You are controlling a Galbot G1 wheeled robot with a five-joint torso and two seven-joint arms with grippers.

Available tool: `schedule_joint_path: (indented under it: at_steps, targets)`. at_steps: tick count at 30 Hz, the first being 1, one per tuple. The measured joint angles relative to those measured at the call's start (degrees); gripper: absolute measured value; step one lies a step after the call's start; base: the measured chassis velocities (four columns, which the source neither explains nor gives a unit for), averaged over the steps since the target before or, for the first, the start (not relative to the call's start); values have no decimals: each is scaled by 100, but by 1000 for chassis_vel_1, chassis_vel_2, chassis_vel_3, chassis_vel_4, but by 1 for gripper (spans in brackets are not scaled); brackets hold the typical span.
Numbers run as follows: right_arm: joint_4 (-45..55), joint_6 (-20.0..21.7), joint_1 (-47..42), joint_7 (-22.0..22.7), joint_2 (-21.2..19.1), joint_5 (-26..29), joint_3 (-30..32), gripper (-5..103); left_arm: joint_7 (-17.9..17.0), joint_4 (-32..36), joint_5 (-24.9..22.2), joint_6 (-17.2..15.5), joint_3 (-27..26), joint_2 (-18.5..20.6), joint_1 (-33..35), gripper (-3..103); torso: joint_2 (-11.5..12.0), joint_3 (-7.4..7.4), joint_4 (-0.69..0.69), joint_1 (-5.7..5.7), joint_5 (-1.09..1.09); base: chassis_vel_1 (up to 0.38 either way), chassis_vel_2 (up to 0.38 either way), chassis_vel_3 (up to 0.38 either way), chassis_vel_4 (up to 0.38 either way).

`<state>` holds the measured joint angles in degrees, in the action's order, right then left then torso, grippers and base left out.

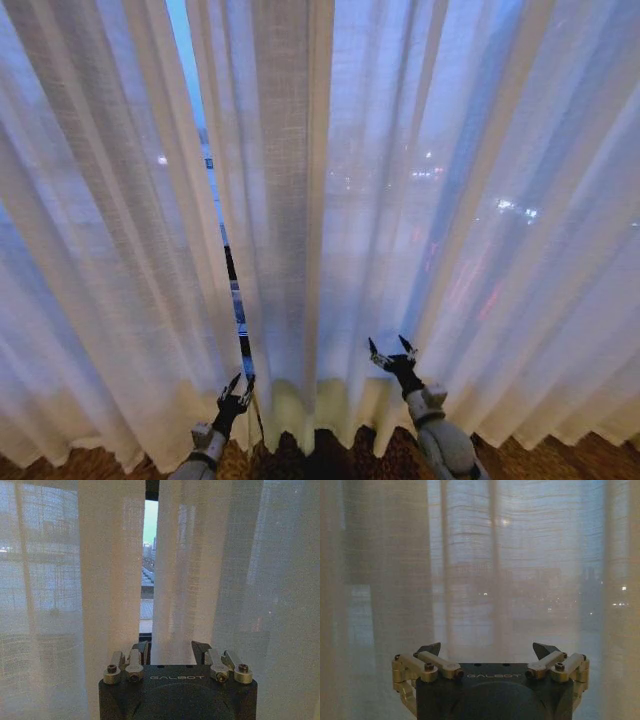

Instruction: Open the curtains by pulling them apart, changing their state from closed to fully open.

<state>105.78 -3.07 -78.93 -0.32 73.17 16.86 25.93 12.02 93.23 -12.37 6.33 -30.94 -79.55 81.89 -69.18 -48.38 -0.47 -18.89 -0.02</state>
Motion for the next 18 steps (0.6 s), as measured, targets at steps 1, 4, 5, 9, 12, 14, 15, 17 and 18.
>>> schedule_joint_path:
  at_steps: [1, 4, 5, 9, 12, 14, 15, 17, 18]
  targets:
    - [-32, 21, 81, 41, 41, -10, -50, 100, 0, 0, 0, 0, 0, 0, 0, 50, 0, 0, 2, 0, 0, 0, 0, 0, 0]
    - [-198, 92, 287, 153, 125, -27, -134, 100, -1, 0, 0, 0, -1, 0, 0, 50, 0, 0, 3, 1, 0, 0, 0, 0, 0]
    - [-316, 102, 380, 183, 155, -34, -154, 100, -1, 0, 0, 0, 0, 0, 0, 50, -1, 1, 2, 1, 1, 0, 0, 0, 0]
    - [-754, 101, 660, 227, 215, -108, -161, 100, -1, 0, 0, 0, 0, 0, 0, 50, -1, 0, 1, 1, 2, 0, 0, 0, 0]
    - [-1213, 9, 1006, 277, 287, -183, -163, 100, 0, 0, 0, 0, 0, 0, 0, 50, 0, 0, 2, 1, 1, 0, 0, 0, 0]
    - [-1339, -37, 1131, 274, 318, -195, -163, 101, -1, 0, 0, 0, 0, 0, 0, 50, 0, 0, 2, 1, 1, 0, 0, 0, 0]
    - [-1414, -64, 1217, 266, 337, -194, -168, 96, -1, 0, 0, 0, 0, 0, 0, 50, 0, 0, 2, 1, 1, 0, 0, 0, 0]
    - [-1499, -95, 1332, 254, 373, -187, -179, 91, 0, 0, 0, 0, 0, 0, 0, 50, 0, 0, 2, 0, 1, 0, 0, 0, 0]
    - [-1499, -95, 1332, 254, 373, -187, -179, 91, 0, 0, 0, 0, 0, 0, 0, 50, 0, 0, 2, 0, 1, 0, 0, 0, 0]
